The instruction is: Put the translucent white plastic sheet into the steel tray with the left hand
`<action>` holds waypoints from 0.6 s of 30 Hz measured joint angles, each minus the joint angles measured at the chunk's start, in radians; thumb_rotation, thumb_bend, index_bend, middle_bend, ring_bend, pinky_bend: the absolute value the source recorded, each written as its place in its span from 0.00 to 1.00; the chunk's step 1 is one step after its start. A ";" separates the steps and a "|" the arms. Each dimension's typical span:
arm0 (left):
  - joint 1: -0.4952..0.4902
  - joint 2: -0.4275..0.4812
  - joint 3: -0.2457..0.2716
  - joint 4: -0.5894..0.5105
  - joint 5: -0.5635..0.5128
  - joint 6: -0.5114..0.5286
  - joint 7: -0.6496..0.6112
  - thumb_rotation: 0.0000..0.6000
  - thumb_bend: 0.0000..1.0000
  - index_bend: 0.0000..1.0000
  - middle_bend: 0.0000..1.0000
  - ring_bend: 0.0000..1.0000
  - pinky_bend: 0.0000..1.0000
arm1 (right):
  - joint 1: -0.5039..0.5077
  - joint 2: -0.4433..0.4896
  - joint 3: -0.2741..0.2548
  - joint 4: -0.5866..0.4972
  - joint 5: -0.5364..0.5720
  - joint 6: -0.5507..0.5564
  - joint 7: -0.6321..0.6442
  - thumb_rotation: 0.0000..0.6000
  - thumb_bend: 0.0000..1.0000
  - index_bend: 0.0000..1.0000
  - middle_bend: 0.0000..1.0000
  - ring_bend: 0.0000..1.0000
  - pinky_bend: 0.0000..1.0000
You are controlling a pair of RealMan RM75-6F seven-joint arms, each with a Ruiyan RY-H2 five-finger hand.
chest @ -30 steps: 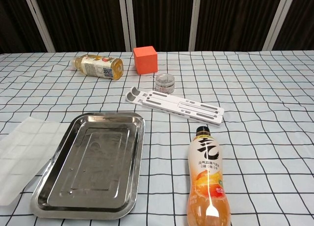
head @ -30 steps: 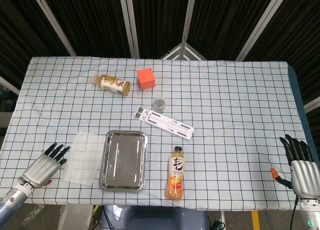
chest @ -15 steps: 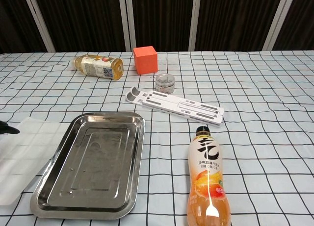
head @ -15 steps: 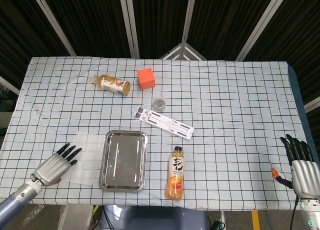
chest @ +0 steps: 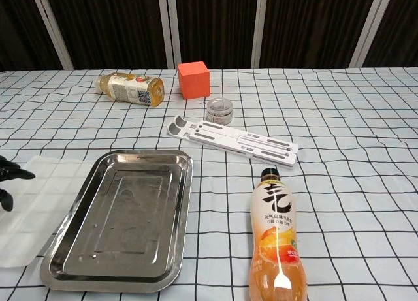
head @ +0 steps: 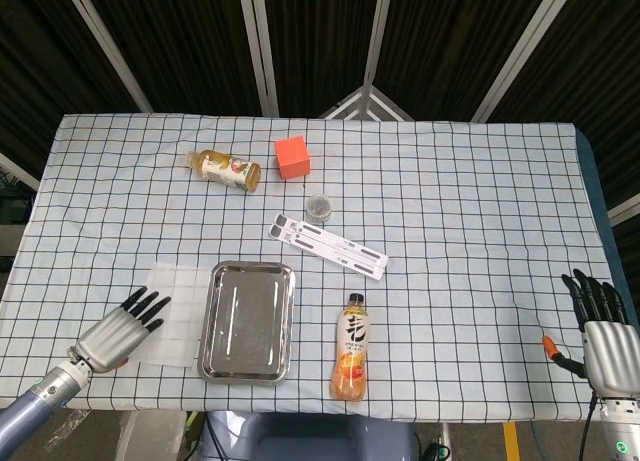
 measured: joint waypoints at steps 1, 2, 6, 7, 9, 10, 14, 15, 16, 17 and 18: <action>0.001 -0.002 0.001 0.007 0.012 0.014 0.001 1.00 0.10 0.21 0.00 0.00 0.00 | 0.000 0.000 0.000 0.000 0.000 0.000 0.000 1.00 0.32 0.00 0.00 0.00 0.00; 0.003 -0.004 0.004 0.017 0.030 0.034 0.002 1.00 0.09 0.20 0.00 0.00 0.00 | 0.000 0.000 0.000 0.000 0.001 -0.001 0.001 1.00 0.32 0.00 0.00 0.00 0.00; 0.008 -0.007 0.024 0.047 0.077 0.082 -0.011 1.00 0.06 0.19 0.00 0.00 0.00 | 0.000 0.000 0.000 -0.001 0.001 -0.001 0.002 1.00 0.33 0.00 0.00 0.00 0.00; 0.009 -0.006 0.029 0.049 0.082 0.086 -0.016 1.00 0.06 0.19 0.00 0.00 0.00 | 0.000 0.000 0.001 -0.002 0.001 -0.001 0.002 1.00 0.33 0.00 0.00 0.00 0.00; 0.011 -0.007 0.036 0.058 0.091 0.094 -0.018 1.00 0.06 0.19 0.00 0.00 0.00 | 0.000 0.000 0.000 -0.002 0.002 -0.002 0.001 1.00 0.33 0.00 0.00 0.00 0.00; 0.012 -0.009 0.036 0.062 0.092 0.096 -0.018 1.00 0.06 0.19 0.00 0.00 0.00 | 0.000 0.000 0.000 -0.002 0.001 -0.002 0.000 1.00 0.33 0.00 0.00 0.00 0.00; 0.013 -0.029 0.031 0.072 0.080 0.093 -0.021 1.00 0.06 0.18 0.00 0.00 0.00 | -0.001 0.000 0.001 -0.005 0.001 0.000 0.000 1.00 0.32 0.00 0.00 0.00 0.00; 0.012 -0.030 0.031 0.071 0.079 0.090 -0.020 1.00 0.06 0.18 0.00 0.00 0.00 | -0.001 0.000 0.001 -0.005 0.002 0.000 0.001 1.00 0.32 0.00 0.00 0.00 0.00; 0.011 -0.030 0.033 0.068 0.079 0.087 -0.019 1.00 0.06 0.18 0.00 0.00 0.00 | -0.001 0.000 0.001 -0.005 0.003 0.000 0.002 1.00 0.32 0.00 0.00 0.00 0.00; 0.010 -0.028 0.037 0.061 0.082 0.085 -0.018 1.00 0.06 0.18 0.00 0.00 0.00 | -0.002 0.000 0.001 -0.005 0.004 0.000 0.004 1.00 0.32 0.00 0.00 0.00 0.00; 0.010 -0.026 0.039 0.058 0.083 0.085 -0.017 1.00 0.06 0.18 0.00 0.00 0.00 | -0.002 0.001 0.002 -0.005 0.005 0.000 0.005 1.00 0.32 0.00 0.00 0.00 0.00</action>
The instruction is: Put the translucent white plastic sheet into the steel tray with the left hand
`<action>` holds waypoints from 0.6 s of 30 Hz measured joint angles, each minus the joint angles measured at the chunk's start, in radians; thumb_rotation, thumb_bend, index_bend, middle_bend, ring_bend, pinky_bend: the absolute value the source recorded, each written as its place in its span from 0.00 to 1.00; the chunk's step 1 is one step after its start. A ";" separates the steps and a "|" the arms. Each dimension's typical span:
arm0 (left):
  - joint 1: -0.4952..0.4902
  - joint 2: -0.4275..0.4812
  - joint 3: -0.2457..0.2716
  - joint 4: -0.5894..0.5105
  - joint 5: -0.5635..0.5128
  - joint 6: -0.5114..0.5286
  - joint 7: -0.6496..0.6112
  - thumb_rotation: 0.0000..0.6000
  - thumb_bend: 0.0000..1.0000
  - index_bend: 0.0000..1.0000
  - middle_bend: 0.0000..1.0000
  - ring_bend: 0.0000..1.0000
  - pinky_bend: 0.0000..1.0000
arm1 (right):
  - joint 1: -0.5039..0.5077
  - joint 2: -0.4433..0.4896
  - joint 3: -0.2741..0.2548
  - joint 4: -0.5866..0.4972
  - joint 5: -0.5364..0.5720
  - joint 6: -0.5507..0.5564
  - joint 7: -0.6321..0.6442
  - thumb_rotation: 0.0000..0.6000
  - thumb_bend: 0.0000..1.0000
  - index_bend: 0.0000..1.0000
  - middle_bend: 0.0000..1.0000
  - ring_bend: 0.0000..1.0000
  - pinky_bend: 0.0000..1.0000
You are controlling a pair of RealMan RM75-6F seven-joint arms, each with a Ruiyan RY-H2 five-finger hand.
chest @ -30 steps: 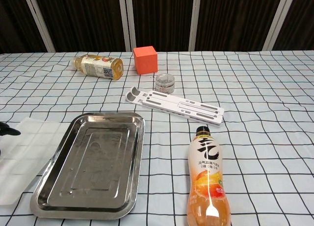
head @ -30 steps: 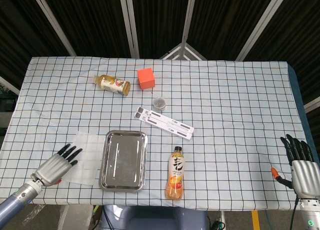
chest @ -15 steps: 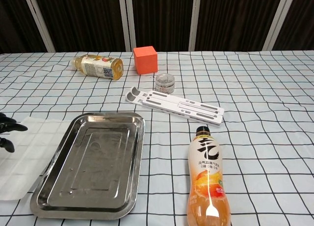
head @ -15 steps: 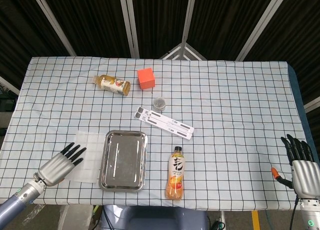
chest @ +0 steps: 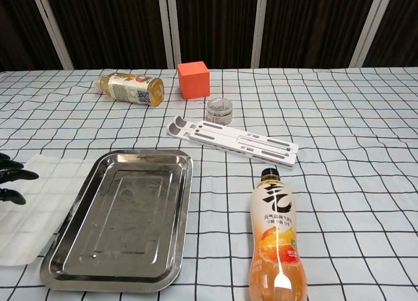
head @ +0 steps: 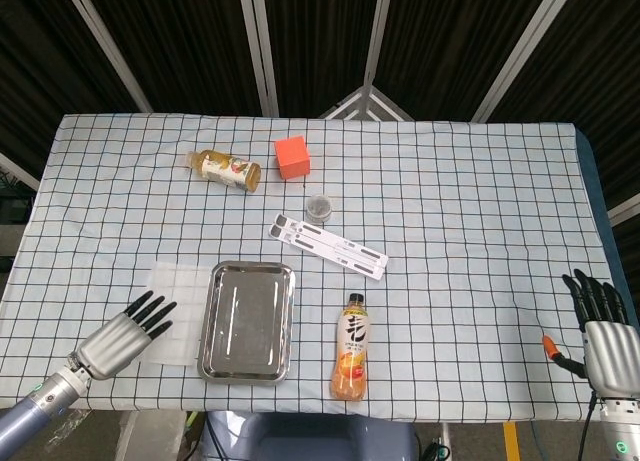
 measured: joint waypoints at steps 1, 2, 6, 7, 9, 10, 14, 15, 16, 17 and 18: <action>0.000 0.004 0.003 -0.005 0.002 0.000 0.001 1.00 0.06 0.18 0.00 0.00 0.00 | 0.000 0.000 0.000 0.000 0.001 -0.001 0.001 1.00 0.33 0.00 0.00 0.00 0.00; 0.000 0.010 0.006 -0.011 0.005 0.003 0.003 1.00 0.06 0.18 0.00 0.00 0.00 | 0.000 0.001 0.000 0.000 0.001 -0.001 0.002 1.00 0.33 0.00 0.00 0.00 0.00; 0.004 0.027 0.016 -0.021 0.012 0.012 0.006 1.00 0.06 0.17 0.00 0.00 0.00 | 0.001 0.000 0.000 0.000 -0.002 -0.001 0.001 1.00 0.32 0.00 0.00 0.00 0.00; 0.004 0.030 0.017 -0.021 0.011 0.013 0.005 1.00 0.06 0.17 0.00 0.00 0.00 | 0.001 0.000 0.000 0.000 -0.002 -0.001 0.001 1.00 0.33 0.00 0.00 0.00 0.00; 0.006 0.036 0.019 -0.023 0.009 0.015 0.001 1.00 0.06 0.17 0.00 0.00 0.00 | 0.000 0.000 0.000 0.000 -0.002 -0.001 0.000 1.00 0.33 0.00 0.00 0.00 0.00; 0.006 0.040 0.020 -0.025 0.009 0.017 0.000 1.00 0.06 0.17 0.00 0.00 0.00 | 0.000 0.000 0.000 0.000 -0.001 -0.001 0.000 1.00 0.33 0.00 0.00 0.00 0.00; 0.009 0.054 0.027 -0.032 0.019 0.030 -0.002 1.00 0.06 0.17 0.00 0.00 0.00 | 0.001 0.000 0.000 -0.001 0.000 -0.003 -0.003 1.00 0.32 0.00 0.00 0.00 0.00; 0.009 0.056 0.028 -0.031 0.019 0.030 0.001 1.00 0.06 0.17 0.00 0.00 0.00 | 0.001 0.000 0.000 -0.001 0.001 -0.004 -0.004 1.00 0.33 0.00 0.00 0.00 0.00; 0.009 0.056 0.027 -0.027 0.016 0.027 0.004 1.00 0.06 0.18 0.00 0.00 0.00 | 0.001 -0.001 0.000 -0.002 0.000 -0.004 -0.005 1.00 0.32 0.00 0.00 0.00 0.00; 0.009 0.054 0.025 -0.022 0.008 0.019 0.007 1.00 0.06 0.18 0.00 0.00 0.00 | 0.001 -0.001 0.000 -0.003 0.000 -0.004 -0.006 1.00 0.32 0.00 0.00 0.00 0.00; 0.009 0.052 0.023 -0.020 0.000 0.012 0.007 1.00 0.06 0.19 0.00 0.00 0.00 | 0.001 -0.001 0.000 -0.003 0.000 -0.004 -0.006 1.00 0.32 0.00 0.00 0.00 0.00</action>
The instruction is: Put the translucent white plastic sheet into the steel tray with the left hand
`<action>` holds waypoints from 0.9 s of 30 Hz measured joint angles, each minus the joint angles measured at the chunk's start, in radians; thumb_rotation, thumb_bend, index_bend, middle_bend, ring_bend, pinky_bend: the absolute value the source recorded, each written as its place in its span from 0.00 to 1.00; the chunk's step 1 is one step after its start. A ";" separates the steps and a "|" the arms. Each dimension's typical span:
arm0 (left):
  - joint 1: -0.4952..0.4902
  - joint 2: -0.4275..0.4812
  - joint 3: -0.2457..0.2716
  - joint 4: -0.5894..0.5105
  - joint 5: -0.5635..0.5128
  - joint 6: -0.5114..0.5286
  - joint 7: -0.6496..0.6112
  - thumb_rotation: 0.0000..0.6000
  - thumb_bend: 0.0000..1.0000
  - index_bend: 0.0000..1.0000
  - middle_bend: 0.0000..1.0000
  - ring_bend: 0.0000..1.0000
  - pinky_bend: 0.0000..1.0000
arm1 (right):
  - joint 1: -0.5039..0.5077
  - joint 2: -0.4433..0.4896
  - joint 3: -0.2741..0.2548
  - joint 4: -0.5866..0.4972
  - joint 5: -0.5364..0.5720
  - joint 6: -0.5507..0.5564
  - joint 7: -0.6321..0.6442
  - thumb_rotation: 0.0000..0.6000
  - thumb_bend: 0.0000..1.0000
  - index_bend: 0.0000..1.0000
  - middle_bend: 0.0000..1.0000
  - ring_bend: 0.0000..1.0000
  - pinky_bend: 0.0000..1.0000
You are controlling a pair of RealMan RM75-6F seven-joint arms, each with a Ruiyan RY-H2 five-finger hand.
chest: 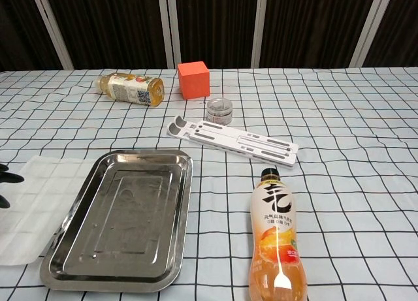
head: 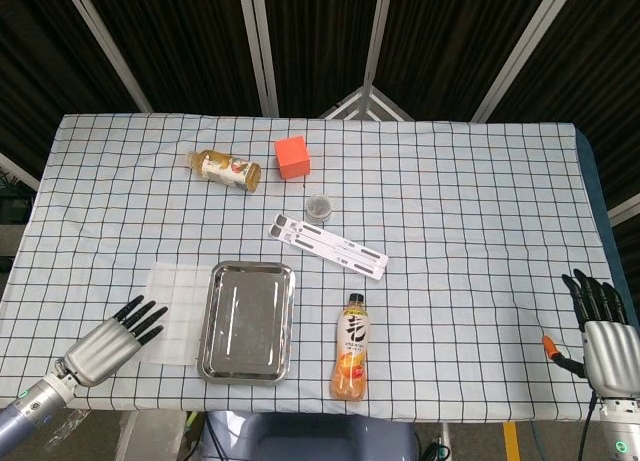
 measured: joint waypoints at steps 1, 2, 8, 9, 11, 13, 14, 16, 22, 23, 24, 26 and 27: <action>-0.001 -0.002 -0.002 0.002 -0.008 -0.007 0.000 1.00 0.06 0.19 0.00 0.00 0.00 | 0.000 0.000 0.000 0.000 0.000 0.000 0.000 1.00 0.32 0.00 0.00 0.00 0.00; -0.003 -0.005 -0.006 0.004 -0.016 -0.017 0.001 1.00 0.06 0.20 0.00 0.00 0.00 | 0.000 0.000 0.000 -0.001 0.001 -0.001 0.000 1.00 0.33 0.00 0.00 0.00 0.00; -0.019 -0.019 -0.021 0.004 -0.032 -0.047 0.022 1.00 0.06 0.22 0.00 0.00 0.00 | 0.001 0.000 0.001 -0.001 0.003 -0.003 0.002 1.00 0.33 0.00 0.00 0.00 0.00; -0.021 -0.022 -0.022 0.004 -0.033 -0.050 0.025 1.00 0.06 0.23 0.00 0.00 0.00 | 0.001 0.001 0.001 -0.001 0.003 -0.003 0.004 1.00 0.33 0.00 0.00 0.00 0.00; -0.025 -0.029 -0.026 0.003 -0.037 -0.059 0.029 1.00 0.06 0.23 0.00 0.00 0.00 | 0.001 0.002 0.001 -0.002 0.003 -0.003 0.005 1.00 0.32 0.00 0.00 0.00 0.00; -0.029 -0.034 -0.029 0.002 -0.042 -0.067 0.032 1.00 0.06 0.23 0.00 0.00 0.00 | 0.000 0.002 0.001 -0.002 0.002 -0.003 0.007 1.00 0.32 0.00 0.00 0.00 0.00; -0.032 -0.038 -0.031 0.001 -0.046 -0.074 0.035 1.00 0.06 0.23 0.00 0.00 0.00 | 0.000 0.002 0.000 -0.002 0.001 -0.002 0.008 1.00 0.33 0.00 0.00 0.00 0.00; -0.037 -0.042 -0.033 0.000 -0.050 -0.084 0.039 1.00 0.06 0.23 0.00 0.00 0.00 | 0.000 0.003 0.000 -0.002 0.001 -0.002 0.010 1.00 0.33 0.00 0.00 0.00 0.00; -0.054 -0.054 -0.040 -0.010 -0.062 -0.115 0.056 1.00 0.07 0.24 0.00 0.00 0.00 | 0.001 0.005 0.000 -0.003 0.003 -0.005 0.014 1.00 0.32 0.00 0.00 0.00 0.00; -0.056 -0.058 -0.041 -0.010 -0.065 -0.117 0.057 1.00 0.09 0.25 0.00 0.00 0.00 | 0.001 0.005 0.000 -0.004 0.002 -0.005 0.014 1.00 0.33 0.00 0.00 0.00 0.00; -0.057 -0.062 -0.043 -0.010 -0.067 -0.118 0.057 1.00 0.11 0.26 0.00 0.00 0.00 | 0.001 0.005 0.000 -0.005 0.002 -0.006 0.013 1.00 0.33 0.00 0.00 0.00 0.00; -0.059 -0.071 -0.045 -0.008 -0.068 -0.118 0.054 1.00 0.18 0.31 0.00 0.00 0.00 | 0.001 0.005 0.000 -0.005 0.003 -0.005 0.013 1.00 0.33 0.00 0.00 0.00 0.00; -0.059 -0.075 -0.045 -0.006 -0.068 -0.116 0.051 1.00 0.23 0.34 0.00 0.00 0.00 | 0.001 0.005 0.000 -0.005 0.003 -0.005 0.014 1.00 0.33 0.00 0.00 0.00 0.00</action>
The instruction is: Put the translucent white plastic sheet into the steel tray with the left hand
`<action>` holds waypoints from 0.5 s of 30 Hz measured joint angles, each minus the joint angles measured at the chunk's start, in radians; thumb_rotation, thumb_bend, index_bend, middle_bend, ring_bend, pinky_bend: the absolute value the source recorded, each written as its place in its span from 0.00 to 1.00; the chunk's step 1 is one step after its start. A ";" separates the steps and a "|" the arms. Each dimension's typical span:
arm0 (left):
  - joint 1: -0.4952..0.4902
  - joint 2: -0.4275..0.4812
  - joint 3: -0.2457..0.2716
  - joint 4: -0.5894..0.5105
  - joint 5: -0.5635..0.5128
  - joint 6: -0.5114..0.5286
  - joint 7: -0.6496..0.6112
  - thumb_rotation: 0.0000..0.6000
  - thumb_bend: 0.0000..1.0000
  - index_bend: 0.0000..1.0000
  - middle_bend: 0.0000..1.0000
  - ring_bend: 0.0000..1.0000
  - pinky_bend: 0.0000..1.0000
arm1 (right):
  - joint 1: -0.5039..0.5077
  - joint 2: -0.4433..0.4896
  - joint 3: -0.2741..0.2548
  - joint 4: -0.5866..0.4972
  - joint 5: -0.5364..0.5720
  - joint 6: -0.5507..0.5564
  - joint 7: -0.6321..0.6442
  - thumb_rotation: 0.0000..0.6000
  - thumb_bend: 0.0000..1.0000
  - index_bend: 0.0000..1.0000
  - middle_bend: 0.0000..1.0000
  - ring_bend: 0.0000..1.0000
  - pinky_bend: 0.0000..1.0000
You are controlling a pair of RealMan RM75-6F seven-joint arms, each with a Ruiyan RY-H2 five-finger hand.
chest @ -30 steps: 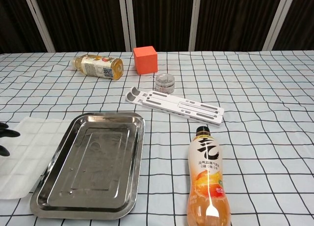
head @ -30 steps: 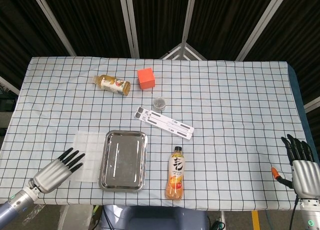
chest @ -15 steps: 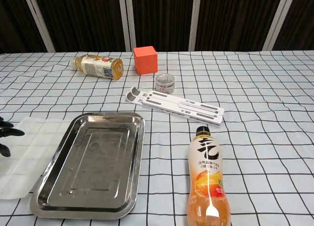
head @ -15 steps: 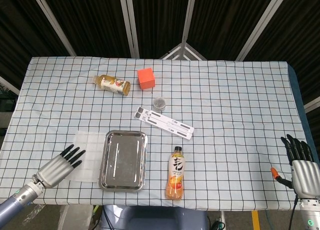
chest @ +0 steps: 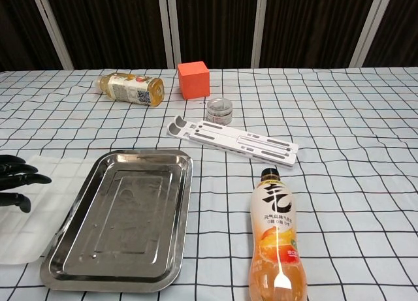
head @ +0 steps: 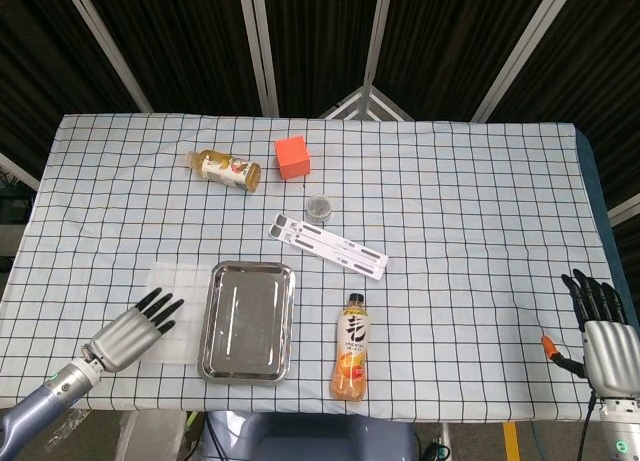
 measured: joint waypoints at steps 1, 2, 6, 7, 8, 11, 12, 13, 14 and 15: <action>0.000 -0.004 0.000 0.002 0.001 0.003 -0.005 1.00 0.26 0.37 0.00 0.00 0.00 | 0.000 0.000 0.000 0.000 0.000 0.000 0.000 1.00 0.32 0.00 0.00 0.00 0.00; 0.000 -0.009 0.000 0.004 0.004 0.009 -0.013 1.00 0.29 0.41 0.00 0.00 0.00 | 0.000 0.000 0.000 0.000 0.000 0.000 0.001 1.00 0.32 0.00 0.00 0.00 0.00; 0.001 -0.027 0.006 0.019 0.023 0.038 -0.053 1.00 0.39 0.52 0.00 0.00 0.00 | 0.000 0.001 0.000 -0.001 0.002 -0.002 0.004 1.00 0.32 0.00 0.00 0.00 0.00; 0.002 -0.031 0.008 0.024 0.027 0.044 -0.062 1.00 0.41 0.53 0.00 0.00 0.00 | 0.000 0.001 0.000 -0.001 0.001 -0.002 0.004 1.00 0.32 0.00 0.00 0.00 0.00; 0.004 -0.036 0.011 0.029 0.031 0.052 -0.074 1.00 0.43 0.55 0.00 0.00 0.00 | 0.000 0.001 0.000 -0.001 0.001 -0.002 0.004 1.00 0.32 0.00 0.00 0.00 0.00; 0.008 -0.047 0.016 0.044 0.034 0.068 -0.101 1.00 0.47 0.57 0.00 0.00 0.00 | 0.000 0.002 -0.001 -0.002 0.001 -0.002 0.005 1.00 0.32 0.00 0.00 0.00 0.00; 0.010 -0.049 0.017 0.046 0.034 0.071 -0.108 1.00 0.48 0.58 0.00 0.00 0.00 | 0.000 0.002 -0.001 -0.002 0.001 -0.002 0.006 1.00 0.32 0.00 0.00 0.00 0.00; 0.011 -0.050 0.018 0.048 0.033 0.072 -0.113 1.00 0.48 0.59 0.00 0.00 0.00 | -0.001 0.002 -0.001 -0.002 0.001 -0.002 0.006 1.00 0.32 0.00 0.00 0.00 0.00; 0.012 -0.050 0.018 0.048 0.032 0.077 -0.117 1.00 0.49 0.59 0.00 0.00 0.00 | -0.001 0.002 -0.001 -0.002 0.001 -0.002 0.006 1.00 0.32 0.00 0.00 0.00 0.00; 0.013 -0.049 0.018 0.047 0.031 0.082 -0.119 1.00 0.50 0.60 0.01 0.00 0.00 | -0.001 0.003 -0.001 -0.003 0.002 -0.003 0.007 1.00 0.32 0.00 0.00 0.00 0.00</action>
